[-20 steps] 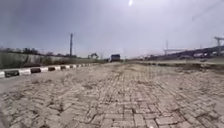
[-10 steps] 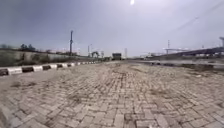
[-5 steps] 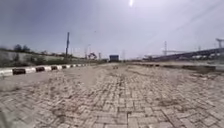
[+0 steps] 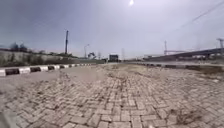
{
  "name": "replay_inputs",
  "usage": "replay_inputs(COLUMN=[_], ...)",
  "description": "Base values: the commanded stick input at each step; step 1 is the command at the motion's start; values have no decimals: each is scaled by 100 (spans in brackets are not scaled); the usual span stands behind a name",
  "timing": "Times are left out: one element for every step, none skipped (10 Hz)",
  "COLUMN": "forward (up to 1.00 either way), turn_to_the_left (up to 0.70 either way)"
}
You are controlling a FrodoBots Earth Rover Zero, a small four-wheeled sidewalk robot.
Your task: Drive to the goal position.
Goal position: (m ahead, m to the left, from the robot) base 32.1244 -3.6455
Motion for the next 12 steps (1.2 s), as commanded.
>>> replay_inputs(forward=[100,100,100,100,100,100,100,100,100,100,100,100], turn_to_the_left=[0,0,0,0,0,0,0,0,0,0,0,0])
